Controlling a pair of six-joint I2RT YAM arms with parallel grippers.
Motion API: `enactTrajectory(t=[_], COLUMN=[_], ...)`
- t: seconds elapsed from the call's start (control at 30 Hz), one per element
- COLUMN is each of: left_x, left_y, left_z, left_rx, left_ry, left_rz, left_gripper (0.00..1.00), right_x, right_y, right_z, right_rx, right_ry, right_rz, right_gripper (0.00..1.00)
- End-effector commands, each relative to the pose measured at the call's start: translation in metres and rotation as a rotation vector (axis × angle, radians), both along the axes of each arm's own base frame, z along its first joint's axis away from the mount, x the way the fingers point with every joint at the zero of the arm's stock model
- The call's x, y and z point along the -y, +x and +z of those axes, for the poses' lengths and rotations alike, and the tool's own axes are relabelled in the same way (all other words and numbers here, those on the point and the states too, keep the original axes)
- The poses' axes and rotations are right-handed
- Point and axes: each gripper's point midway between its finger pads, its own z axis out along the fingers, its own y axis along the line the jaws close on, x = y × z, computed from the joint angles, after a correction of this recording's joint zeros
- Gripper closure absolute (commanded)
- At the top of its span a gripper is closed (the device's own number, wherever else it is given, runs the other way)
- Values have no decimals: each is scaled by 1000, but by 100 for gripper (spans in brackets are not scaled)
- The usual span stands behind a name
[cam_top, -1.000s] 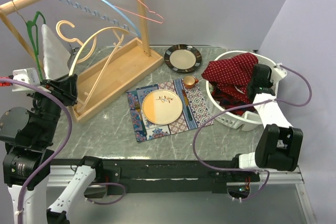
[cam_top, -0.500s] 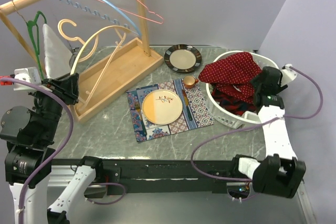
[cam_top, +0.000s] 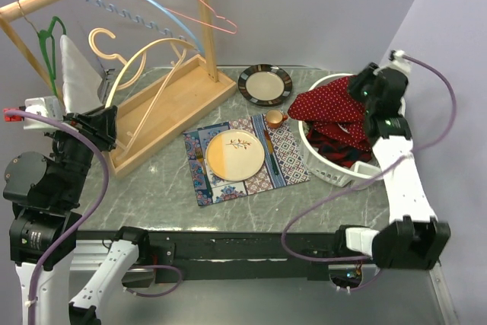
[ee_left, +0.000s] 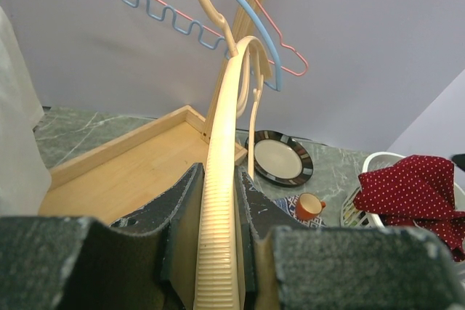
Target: Remove the skirt from the hanger
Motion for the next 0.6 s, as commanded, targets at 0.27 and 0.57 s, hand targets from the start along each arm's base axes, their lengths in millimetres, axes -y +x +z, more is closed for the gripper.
enactTrajectory(t=[0.27, 0.57], left_x=[-10, -11], left_y=[1, 9], left_z=[21, 17], left_rx=[59, 43], left_ry=[10, 13], left_rz=[55, 66], left_gripper=[99, 99], right_x=[44, 70], right_y=[24, 1], right_z=[-226, -211], right_rx=[-500, -518], right_ry=[148, 102], right_rz=[-194, -365], right_gripper=[73, 68])
